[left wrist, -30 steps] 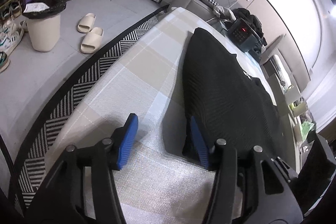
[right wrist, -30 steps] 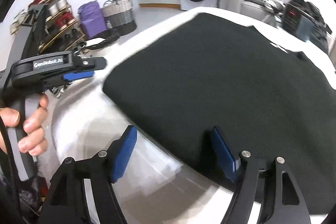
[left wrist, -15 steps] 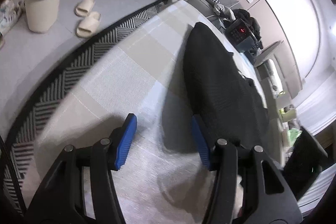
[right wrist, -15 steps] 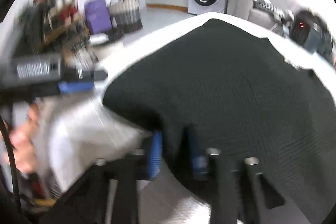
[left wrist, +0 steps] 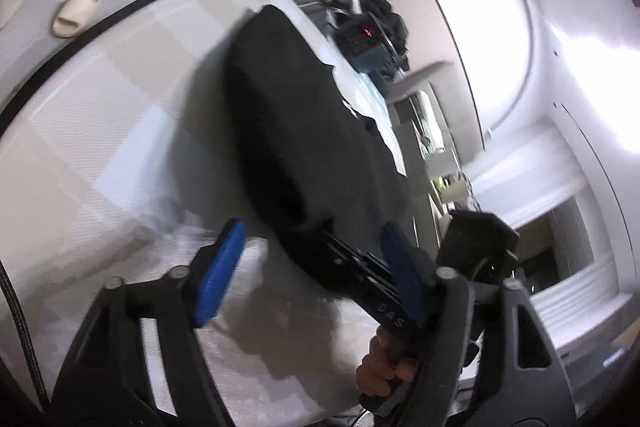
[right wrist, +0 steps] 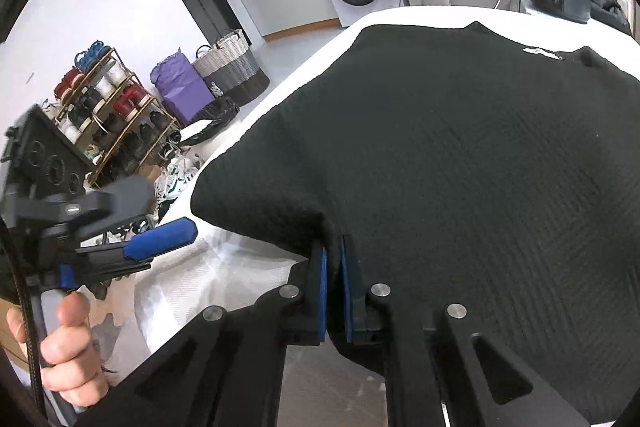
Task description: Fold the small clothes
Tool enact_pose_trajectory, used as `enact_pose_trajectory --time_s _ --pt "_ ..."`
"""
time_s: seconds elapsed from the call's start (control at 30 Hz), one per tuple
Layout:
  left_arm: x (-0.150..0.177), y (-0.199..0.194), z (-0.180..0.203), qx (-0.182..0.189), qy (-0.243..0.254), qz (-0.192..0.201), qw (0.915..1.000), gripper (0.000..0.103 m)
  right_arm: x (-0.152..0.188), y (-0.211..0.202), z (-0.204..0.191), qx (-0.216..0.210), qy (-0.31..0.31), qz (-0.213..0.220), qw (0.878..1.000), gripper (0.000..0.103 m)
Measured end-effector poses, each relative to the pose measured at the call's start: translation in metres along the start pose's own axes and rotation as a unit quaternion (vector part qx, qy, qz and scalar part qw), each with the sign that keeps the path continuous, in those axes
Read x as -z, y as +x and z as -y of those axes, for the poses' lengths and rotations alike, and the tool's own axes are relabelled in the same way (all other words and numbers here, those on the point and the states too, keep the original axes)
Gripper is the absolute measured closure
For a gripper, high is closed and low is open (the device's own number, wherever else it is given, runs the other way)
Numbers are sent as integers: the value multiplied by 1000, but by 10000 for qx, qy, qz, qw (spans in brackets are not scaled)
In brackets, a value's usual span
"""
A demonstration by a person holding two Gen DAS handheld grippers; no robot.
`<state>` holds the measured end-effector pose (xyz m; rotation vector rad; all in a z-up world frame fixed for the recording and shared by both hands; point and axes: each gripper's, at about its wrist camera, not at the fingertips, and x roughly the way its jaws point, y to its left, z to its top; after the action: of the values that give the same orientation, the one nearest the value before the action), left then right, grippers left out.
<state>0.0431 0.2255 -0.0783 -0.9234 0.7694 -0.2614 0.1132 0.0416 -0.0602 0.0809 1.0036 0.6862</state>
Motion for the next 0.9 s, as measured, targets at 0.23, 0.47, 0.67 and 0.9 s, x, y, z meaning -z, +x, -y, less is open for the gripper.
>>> enact_pose_trajectory --time_s 0.23,0.47,0.67,0.9 --pt "-9 49 -13 -257 -454 -355 9980 34 7 -2 -5 -55 -126 7 9999 96" --pt "-25 78 -11 -383 -787 -108 9961 79 12 -9 7 -224 -105 -217 9995 92" --pt "-32 79 2 -273 -549 242 9978 89 16 -68 60 162 445 562 9973 85" --pt "-50 78 49 -152 25 467 9988 90 21 -57 112 1248 972 425 9865 85"
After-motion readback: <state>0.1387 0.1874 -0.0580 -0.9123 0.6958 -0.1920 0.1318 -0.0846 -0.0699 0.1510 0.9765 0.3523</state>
